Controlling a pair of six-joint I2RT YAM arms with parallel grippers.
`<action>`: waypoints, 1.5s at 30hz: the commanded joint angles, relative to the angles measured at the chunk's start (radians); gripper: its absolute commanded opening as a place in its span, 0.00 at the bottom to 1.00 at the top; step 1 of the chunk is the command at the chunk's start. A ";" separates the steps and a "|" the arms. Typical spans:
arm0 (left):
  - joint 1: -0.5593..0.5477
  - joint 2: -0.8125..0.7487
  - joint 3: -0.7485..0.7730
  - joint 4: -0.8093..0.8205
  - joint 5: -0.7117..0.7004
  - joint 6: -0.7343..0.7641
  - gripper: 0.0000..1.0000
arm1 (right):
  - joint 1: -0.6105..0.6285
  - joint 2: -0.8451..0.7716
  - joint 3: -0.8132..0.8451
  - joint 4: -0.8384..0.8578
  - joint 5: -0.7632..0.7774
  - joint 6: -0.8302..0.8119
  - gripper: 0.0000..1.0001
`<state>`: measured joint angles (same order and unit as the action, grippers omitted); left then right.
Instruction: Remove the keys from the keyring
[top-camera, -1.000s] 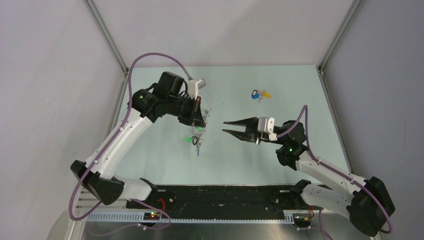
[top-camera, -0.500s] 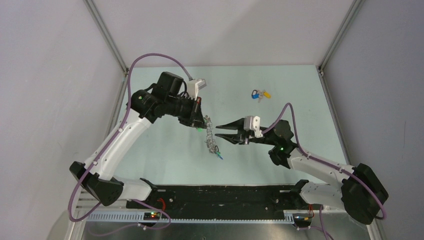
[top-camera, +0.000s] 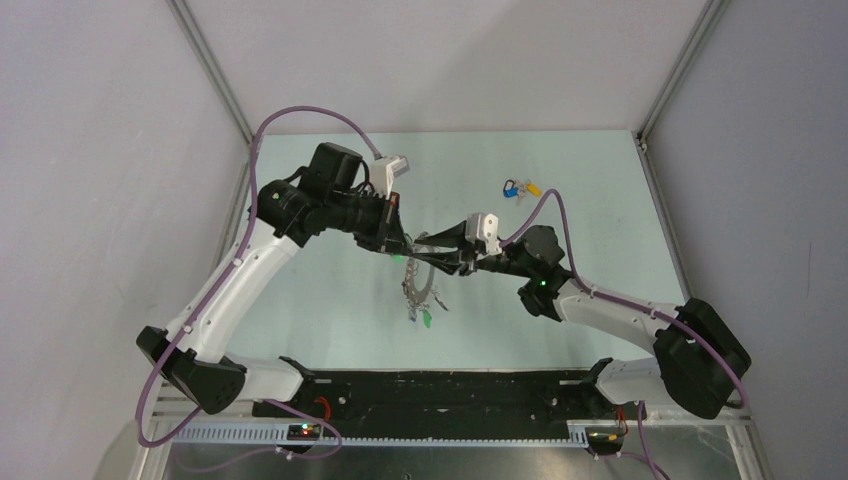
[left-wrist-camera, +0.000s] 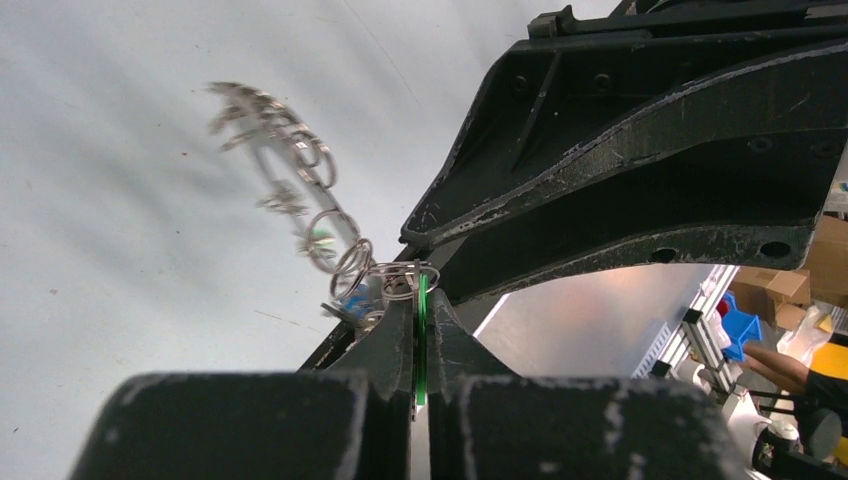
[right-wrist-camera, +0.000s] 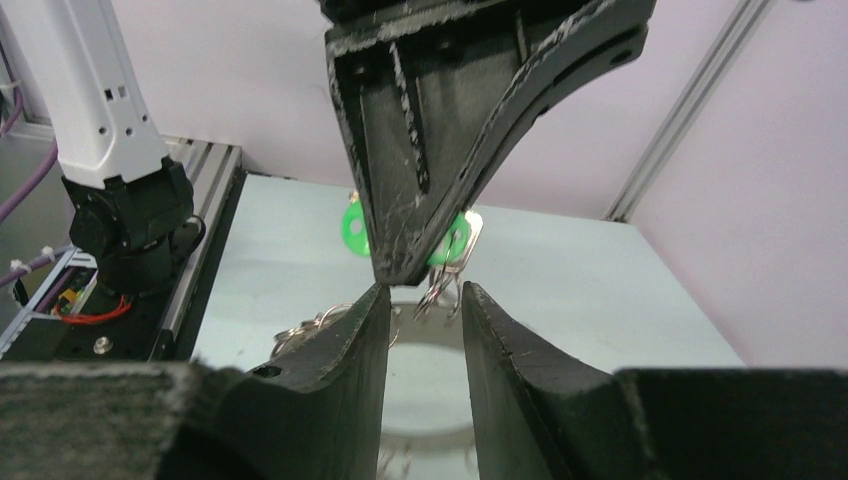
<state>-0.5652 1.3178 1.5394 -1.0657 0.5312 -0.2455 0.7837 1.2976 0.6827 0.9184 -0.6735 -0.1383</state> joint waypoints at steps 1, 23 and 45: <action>0.001 -0.025 0.051 0.036 0.072 -0.016 0.00 | 0.007 0.030 0.061 0.046 0.028 0.011 0.31; 0.001 -0.012 0.070 0.034 0.129 -0.045 0.00 | 0.018 0.068 0.090 -0.005 0.042 -0.054 0.37; 0.009 -0.026 0.075 0.033 0.118 -0.058 0.00 | 0.050 0.058 0.087 -0.012 0.113 -0.106 0.10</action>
<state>-0.5533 1.3216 1.5814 -1.0927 0.5823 -0.2810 0.8280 1.3567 0.7425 0.8711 -0.5980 -0.2474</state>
